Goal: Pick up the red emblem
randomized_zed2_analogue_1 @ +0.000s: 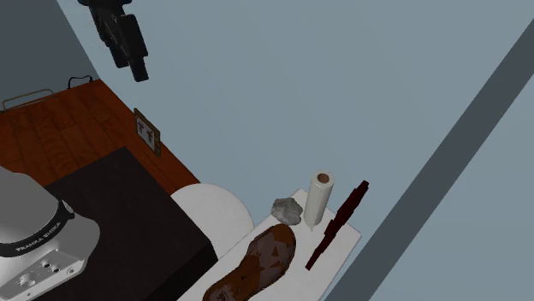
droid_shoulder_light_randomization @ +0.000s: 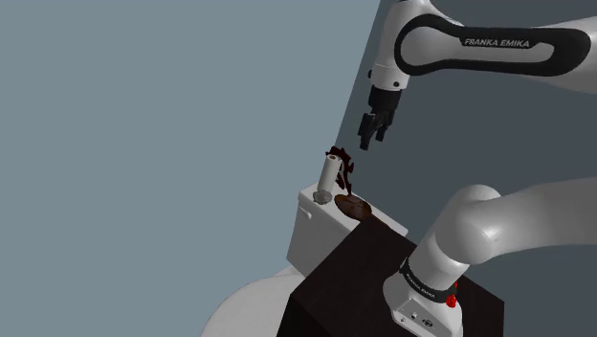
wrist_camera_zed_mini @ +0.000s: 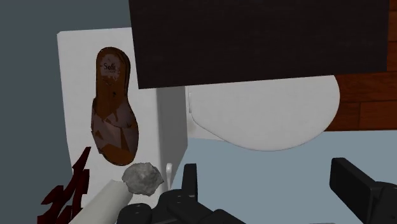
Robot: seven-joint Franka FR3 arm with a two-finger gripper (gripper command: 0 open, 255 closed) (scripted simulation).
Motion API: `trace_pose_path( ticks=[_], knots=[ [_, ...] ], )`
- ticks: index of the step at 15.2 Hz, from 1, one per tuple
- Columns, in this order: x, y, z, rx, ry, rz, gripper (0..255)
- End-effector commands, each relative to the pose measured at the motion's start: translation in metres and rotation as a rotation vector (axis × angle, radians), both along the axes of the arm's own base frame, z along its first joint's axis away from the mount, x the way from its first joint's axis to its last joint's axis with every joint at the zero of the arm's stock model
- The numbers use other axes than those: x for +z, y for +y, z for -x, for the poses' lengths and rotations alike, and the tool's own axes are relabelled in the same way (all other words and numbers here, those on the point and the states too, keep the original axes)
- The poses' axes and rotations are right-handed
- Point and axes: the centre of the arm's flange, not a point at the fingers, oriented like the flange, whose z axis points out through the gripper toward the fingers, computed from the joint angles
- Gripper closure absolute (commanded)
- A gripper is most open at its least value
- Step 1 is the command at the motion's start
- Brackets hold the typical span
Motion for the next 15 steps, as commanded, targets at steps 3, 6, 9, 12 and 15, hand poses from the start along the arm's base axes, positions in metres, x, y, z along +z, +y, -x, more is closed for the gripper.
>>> trace_pose_path(
  ticks=[3,6,9,12,15],
  knots=[
    [-0.028,-0.042,-0.013,0.002,-0.025,-0.005,0],
    [-0.049,-0.074,-0.024,0.002,-0.043,-0.01,0],
    [-0.07,-0.105,-0.035,0.002,-0.06,-0.014,0],
    [-0.09,-0.136,-0.046,0.003,-0.078,-0.018,0],
    [-0.111,-0.167,-0.058,0.003,-0.095,-0.023,0]
  ],
)
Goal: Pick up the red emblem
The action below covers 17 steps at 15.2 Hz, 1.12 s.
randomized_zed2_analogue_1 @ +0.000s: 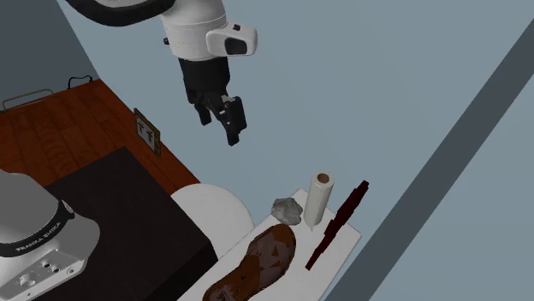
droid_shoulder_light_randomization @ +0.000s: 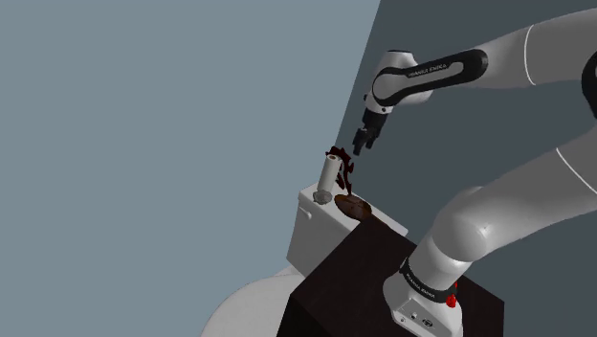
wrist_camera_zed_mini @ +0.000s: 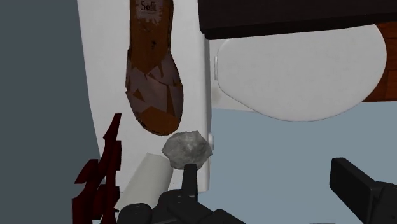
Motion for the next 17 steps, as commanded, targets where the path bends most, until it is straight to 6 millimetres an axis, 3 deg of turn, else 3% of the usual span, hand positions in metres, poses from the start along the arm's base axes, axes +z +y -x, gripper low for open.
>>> trace_pose_path(
  ticks=[1,17],
  knots=[
    [-0.016,-0.021,-0.006,0.001,-0.013,-0.001,0],
    [-0.125,-0.185,-0.077,0.003,-0.106,-0.024,0]
  ],
)
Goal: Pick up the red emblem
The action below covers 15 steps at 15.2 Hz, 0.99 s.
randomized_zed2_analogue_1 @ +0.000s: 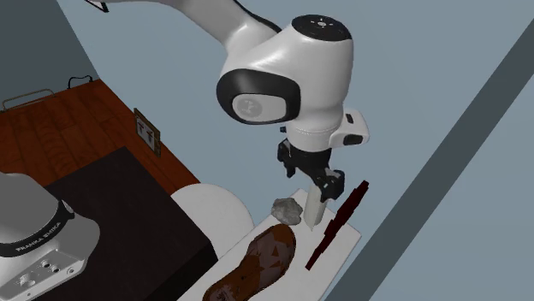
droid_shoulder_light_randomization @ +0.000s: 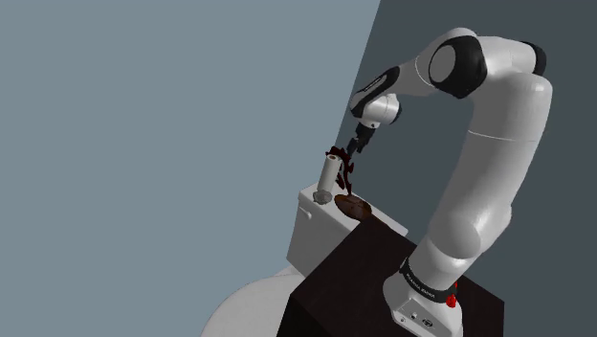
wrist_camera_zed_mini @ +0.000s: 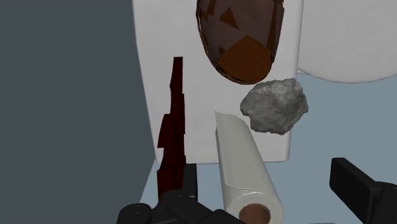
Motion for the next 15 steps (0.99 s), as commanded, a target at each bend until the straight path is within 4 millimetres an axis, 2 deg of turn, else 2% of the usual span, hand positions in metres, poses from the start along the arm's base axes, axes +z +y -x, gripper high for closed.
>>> trace_pose_path(
  ticks=[1,7,8,15],
  knots=[
    [-0.016,-0.02,-0.007,0.001,-0.014,-0.003,0],
    [-0.056,-0.081,-0.036,0.001,-0.048,-0.012,0],
    [-0.056,-0.082,-0.037,0.001,-0.049,-0.012,0],
    [-0.096,-0.082,-0.037,0.001,-0.049,-0.012,0]
  ],
)
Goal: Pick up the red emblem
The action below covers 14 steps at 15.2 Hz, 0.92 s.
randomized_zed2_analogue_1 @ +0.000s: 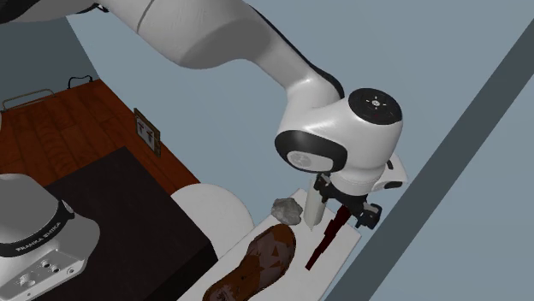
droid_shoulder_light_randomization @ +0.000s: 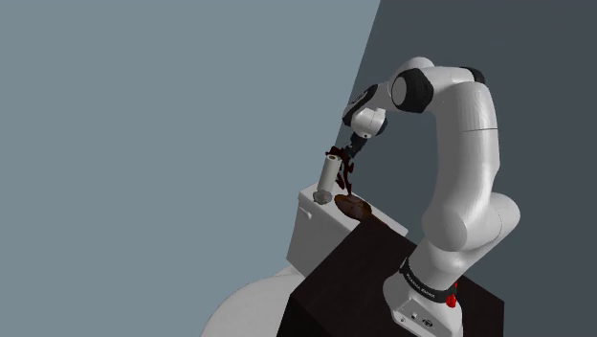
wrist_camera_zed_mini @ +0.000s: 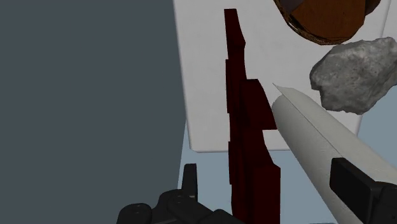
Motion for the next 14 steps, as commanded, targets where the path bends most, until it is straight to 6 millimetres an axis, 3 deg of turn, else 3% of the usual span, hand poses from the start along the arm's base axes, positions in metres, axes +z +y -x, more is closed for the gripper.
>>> trace_pose_path(
  ticks=[1,2,3,11,14],
  knots=[
    [-0.013,-0.003,0.003,-0.005,0.014,-0.007,0],
    [-0.013,-0.003,0.003,-0.005,0.014,-0.007,0],
    [-0.014,-0.002,0.003,-0.005,0.014,-0.007,255],
    [-0.016,-0.001,0.007,-0.005,0.015,-0.007,255],
    [-0.003,-0.003,0.003,-0.005,0.014,-0.007,255]
  ],
)
